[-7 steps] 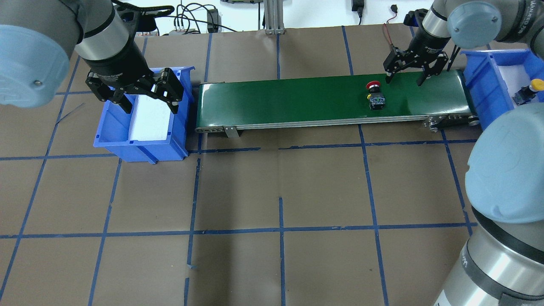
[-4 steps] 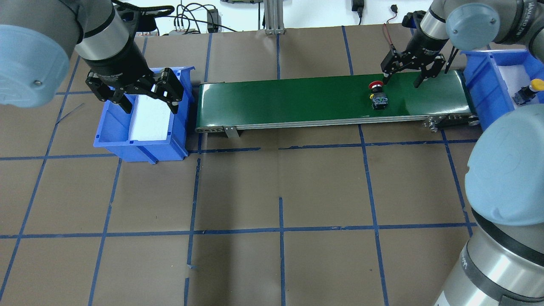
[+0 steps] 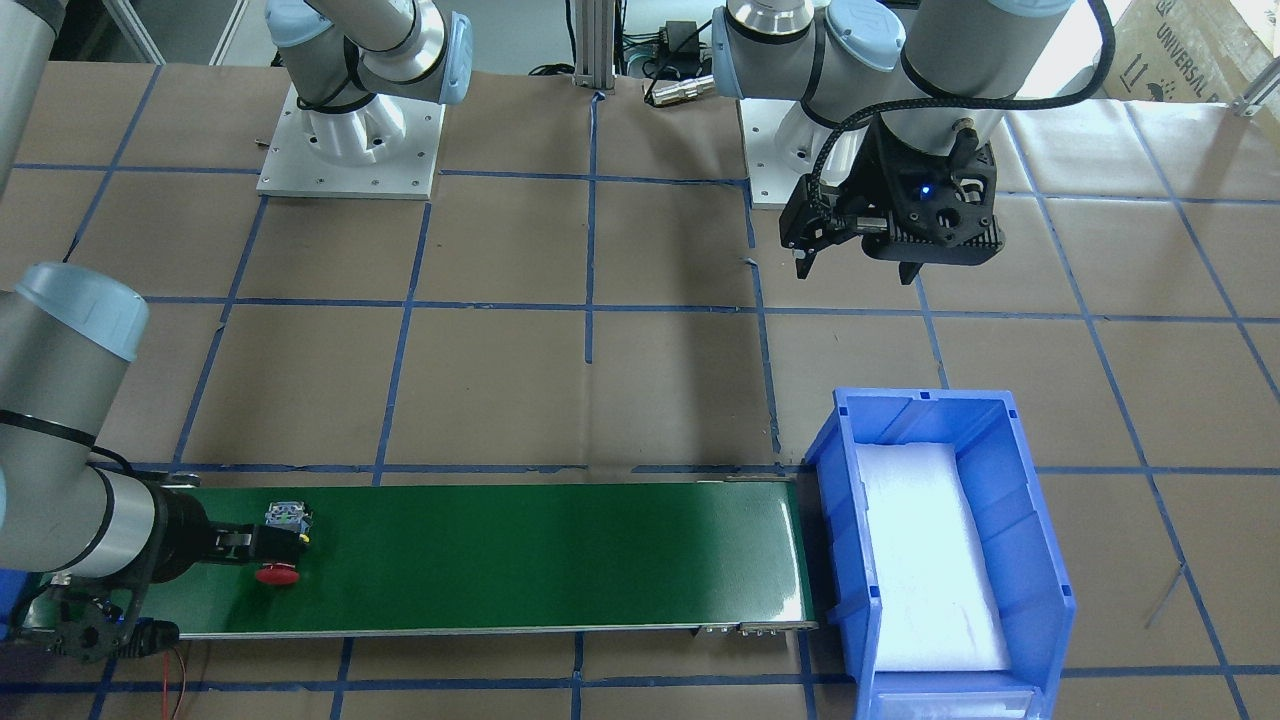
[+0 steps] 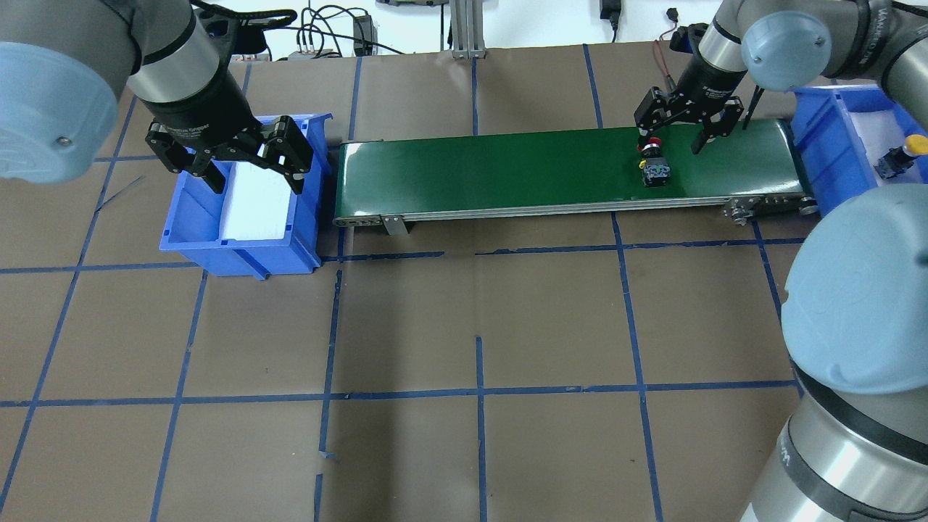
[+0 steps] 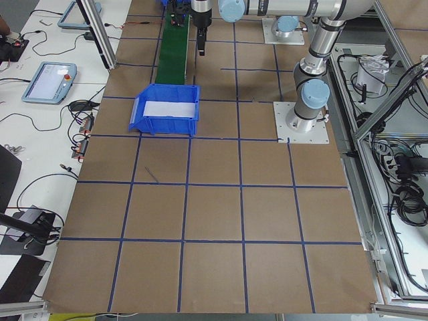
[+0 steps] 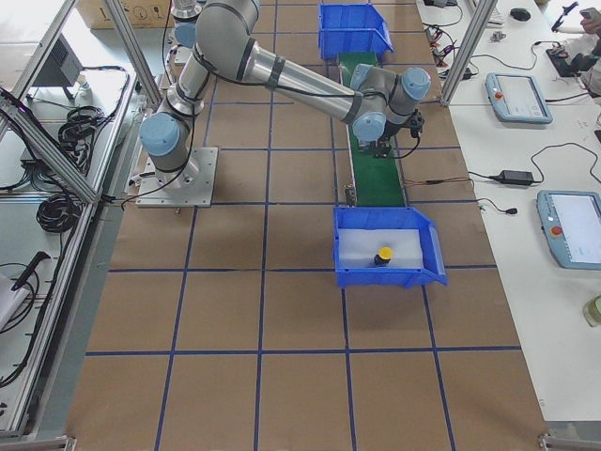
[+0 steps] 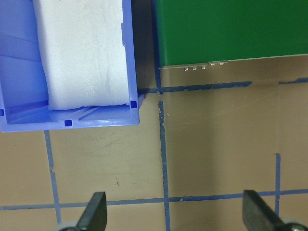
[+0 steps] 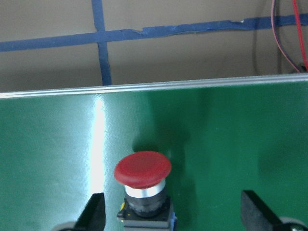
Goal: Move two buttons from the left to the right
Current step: 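Grasp the red button with the right gripper and carry it to the bin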
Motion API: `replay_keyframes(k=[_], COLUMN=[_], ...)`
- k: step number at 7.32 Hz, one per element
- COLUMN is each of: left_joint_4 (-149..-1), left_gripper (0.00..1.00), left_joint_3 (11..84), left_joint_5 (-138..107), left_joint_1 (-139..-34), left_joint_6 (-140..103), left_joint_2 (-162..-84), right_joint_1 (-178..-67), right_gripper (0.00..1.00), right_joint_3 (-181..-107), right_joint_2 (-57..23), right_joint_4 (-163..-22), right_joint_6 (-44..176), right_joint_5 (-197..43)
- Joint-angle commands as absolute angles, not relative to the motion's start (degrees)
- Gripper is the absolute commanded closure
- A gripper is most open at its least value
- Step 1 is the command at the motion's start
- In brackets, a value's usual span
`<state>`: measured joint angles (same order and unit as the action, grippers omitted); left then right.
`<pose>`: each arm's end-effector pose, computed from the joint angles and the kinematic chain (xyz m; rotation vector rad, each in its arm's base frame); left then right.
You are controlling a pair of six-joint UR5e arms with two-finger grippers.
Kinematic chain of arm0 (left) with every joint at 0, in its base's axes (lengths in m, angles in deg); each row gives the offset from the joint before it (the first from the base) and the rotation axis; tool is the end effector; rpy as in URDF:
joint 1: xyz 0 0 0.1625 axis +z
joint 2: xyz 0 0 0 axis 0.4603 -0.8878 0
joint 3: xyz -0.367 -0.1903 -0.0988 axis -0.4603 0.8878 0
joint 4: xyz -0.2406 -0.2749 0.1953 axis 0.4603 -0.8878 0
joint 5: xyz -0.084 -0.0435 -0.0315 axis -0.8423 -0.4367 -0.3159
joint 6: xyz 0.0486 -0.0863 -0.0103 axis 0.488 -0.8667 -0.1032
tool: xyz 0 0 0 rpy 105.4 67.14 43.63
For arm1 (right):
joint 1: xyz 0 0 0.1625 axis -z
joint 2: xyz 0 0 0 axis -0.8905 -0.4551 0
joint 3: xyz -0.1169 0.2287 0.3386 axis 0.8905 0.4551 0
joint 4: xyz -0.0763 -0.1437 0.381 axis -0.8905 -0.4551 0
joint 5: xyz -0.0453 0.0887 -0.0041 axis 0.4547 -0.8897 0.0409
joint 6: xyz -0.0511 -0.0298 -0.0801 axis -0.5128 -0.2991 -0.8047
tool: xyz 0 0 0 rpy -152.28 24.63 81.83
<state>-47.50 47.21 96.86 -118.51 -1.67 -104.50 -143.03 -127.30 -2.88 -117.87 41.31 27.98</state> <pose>-0.1418 -0.4956 0.4758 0.0830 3.1298 0.0219 0.0271 -0.7049 0.2624 0.0647 2.9665 0.1940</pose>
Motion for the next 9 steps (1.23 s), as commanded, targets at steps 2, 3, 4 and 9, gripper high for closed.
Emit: replay_keyframes(k=[2,3,4,9], left_joint_4=[-47.5,-47.5,-47.5,-47.5], left_gripper=[0.0,0.0,0.0,0.0], left_joint_3=[47.21,47.21,47.21,47.21], left_joint_5=[96.86,96.86,96.86,96.86], left_joint_1=[-118.55,-118.55,-118.55,-118.55], left_joint_6=[-1.67,-1.67,-1.67,-1.67], left_joint_2=[-104.5,-104.5,-104.5,-104.5], right_joint_1=[-143.53,-143.27,-143.18,-137.14], right_gripper=[0.32,0.61,0.84,0.93], right_joint_3=[-127.57,-127.57,-127.14,-114.68], right_joint_2=[-2.29,-2.63,-2.9,-3.95], right_joint_4=[-117.36,-117.35,-117.44,-109.02], right_joint_6=[41.46,41.2,41.02,32.19], right_joint_5=[28.96,29.32,32.89,39.07])
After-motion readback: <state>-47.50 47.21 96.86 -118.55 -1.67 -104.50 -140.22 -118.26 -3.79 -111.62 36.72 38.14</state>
